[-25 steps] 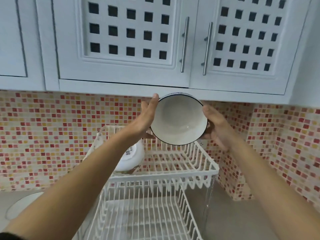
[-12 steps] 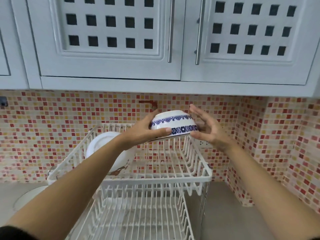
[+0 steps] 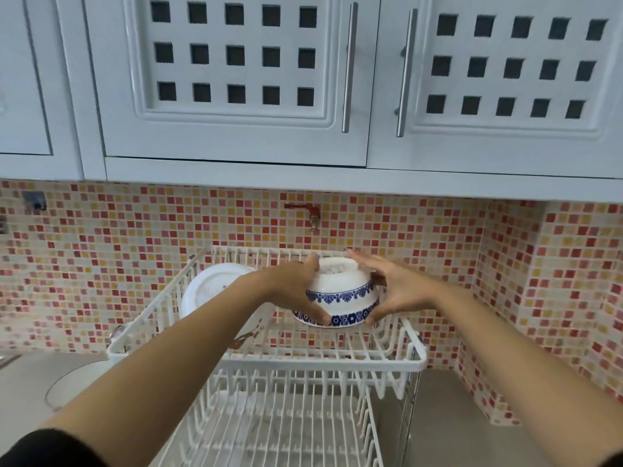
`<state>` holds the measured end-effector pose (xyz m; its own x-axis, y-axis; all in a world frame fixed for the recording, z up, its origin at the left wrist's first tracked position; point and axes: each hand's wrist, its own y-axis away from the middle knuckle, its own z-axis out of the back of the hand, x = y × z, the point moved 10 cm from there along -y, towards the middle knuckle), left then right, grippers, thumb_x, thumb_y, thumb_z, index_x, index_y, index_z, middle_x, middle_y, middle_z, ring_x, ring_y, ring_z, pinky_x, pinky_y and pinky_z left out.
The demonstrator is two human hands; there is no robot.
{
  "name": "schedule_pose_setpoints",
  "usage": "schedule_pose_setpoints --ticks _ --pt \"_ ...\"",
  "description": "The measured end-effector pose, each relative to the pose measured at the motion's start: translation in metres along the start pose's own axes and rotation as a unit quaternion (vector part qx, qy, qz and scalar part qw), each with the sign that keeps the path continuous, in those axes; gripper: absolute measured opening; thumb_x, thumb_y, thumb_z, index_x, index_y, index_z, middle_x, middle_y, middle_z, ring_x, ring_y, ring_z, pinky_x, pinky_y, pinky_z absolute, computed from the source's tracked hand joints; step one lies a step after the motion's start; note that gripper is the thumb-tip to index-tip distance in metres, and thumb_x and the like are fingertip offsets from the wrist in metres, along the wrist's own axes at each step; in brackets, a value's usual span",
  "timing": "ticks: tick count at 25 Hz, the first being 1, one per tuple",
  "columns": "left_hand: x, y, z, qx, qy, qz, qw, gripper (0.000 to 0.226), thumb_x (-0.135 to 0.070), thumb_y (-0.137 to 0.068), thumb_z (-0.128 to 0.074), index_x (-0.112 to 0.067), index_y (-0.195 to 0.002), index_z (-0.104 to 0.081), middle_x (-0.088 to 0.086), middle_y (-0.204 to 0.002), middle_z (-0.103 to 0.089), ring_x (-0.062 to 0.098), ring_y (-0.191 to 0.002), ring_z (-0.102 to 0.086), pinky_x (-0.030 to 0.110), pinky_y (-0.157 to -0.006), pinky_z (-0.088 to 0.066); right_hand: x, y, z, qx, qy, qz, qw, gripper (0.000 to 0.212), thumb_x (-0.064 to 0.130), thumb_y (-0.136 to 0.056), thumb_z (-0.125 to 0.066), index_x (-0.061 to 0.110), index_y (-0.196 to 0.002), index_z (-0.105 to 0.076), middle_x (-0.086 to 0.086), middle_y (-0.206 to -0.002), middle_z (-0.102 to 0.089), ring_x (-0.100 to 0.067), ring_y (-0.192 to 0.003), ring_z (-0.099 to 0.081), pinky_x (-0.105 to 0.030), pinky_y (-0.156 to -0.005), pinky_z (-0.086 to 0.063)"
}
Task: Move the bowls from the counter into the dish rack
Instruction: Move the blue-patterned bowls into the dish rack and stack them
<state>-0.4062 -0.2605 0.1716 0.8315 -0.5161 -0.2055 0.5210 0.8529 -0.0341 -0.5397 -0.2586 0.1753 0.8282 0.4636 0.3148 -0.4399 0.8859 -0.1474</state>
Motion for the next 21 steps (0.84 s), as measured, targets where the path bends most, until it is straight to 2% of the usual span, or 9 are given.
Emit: schedule_pose_setpoints --ticks 4,8,13,15,19,21 --pt "0.009 -0.014 -0.023 0.029 -0.033 0.035 0.998 0.105 -0.052 -0.064 -0.080 -0.017 -0.140 -0.016 0.008 -0.133 -0.053 0.026 -0.111 -0.055 0.037 -0.093 -0.050 -0.008 -0.011 -0.019 0.040 0.080 -0.029 0.996 0.132 0.047 -0.051 -0.087 0.027 -0.150 -0.002 0.002 -0.154 -0.029 -0.019 -0.138 -0.032 -0.038 -0.112 -0.033" --pt "0.014 -0.021 -0.039 0.049 -0.041 0.057 0.996 0.110 -0.051 -0.063 -0.080 -0.016 -0.143 -0.012 0.010 -0.134 -0.052 0.029 -0.115 -0.055 0.039 -0.094 -0.050 -0.008 -0.017 -0.031 0.056 0.156 -0.035 0.985 0.131 0.050 -0.050 -0.086 0.023 -0.151 -0.008 0.001 -0.151 -0.037 -0.021 -0.134 -0.038 -0.036 -0.106 -0.039" --pt "0.018 -0.023 -0.047 0.052 -0.062 0.079 0.994 0.106 -0.045 -0.063 -0.082 -0.015 -0.140 -0.016 0.014 -0.138 -0.043 0.032 -0.118 -0.053 0.042 -0.093 -0.051 -0.006 -0.022 -0.038 0.071 0.183 -0.041 0.980 0.109 0.039 -0.061 -0.084 0.019 -0.148 -0.021 -0.003 -0.141 -0.046 -0.023 -0.124 -0.047 -0.040 -0.099 -0.045" --pt "0.016 -0.024 -0.045 0.046 -0.083 0.084 0.992 0.105 -0.043 -0.063 -0.083 -0.012 -0.140 -0.018 0.015 -0.142 -0.038 0.033 -0.119 -0.052 0.043 -0.095 -0.051 -0.006 -0.023 -0.038 0.064 0.178 -0.047 0.981 0.103 0.035 -0.065 -0.082 0.018 -0.148 -0.023 -0.003 -0.141 -0.046 -0.024 -0.124 -0.047 -0.039 -0.100 -0.044" --pt "0.009 -0.024 -0.041 0.052 -0.156 0.096 0.982 0.115 -0.041 -0.066 -0.082 -0.001 -0.148 -0.011 0.018 -0.156 -0.018 0.035 -0.129 -0.046 0.042 -0.102 -0.047 -0.004 -0.024 -0.039 0.069 0.176 -0.064 0.980 0.104 0.035 -0.066 -0.082 0.018 -0.149 -0.021 -0.002 -0.147 -0.041 -0.023 -0.131 -0.042 -0.040 -0.105 -0.041" --pt "0.004 -0.022 -0.039 0.067 -0.175 0.099 0.977 0.102 -0.041 -0.070 -0.079 -0.001 -0.146 -0.023 0.018 -0.154 -0.024 0.034 -0.128 -0.047 0.042 -0.102 -0.047 -0.003 -0.021 -0.040 0.084 0.192 -0.070 0.975 0.106 0.033 -0.067 -0.081 0.020 -0.150 -0.017 -0.001 -0.154 -0.031 -0.022 -0.138 -0.035 -0.041 -0.110 -0.037"
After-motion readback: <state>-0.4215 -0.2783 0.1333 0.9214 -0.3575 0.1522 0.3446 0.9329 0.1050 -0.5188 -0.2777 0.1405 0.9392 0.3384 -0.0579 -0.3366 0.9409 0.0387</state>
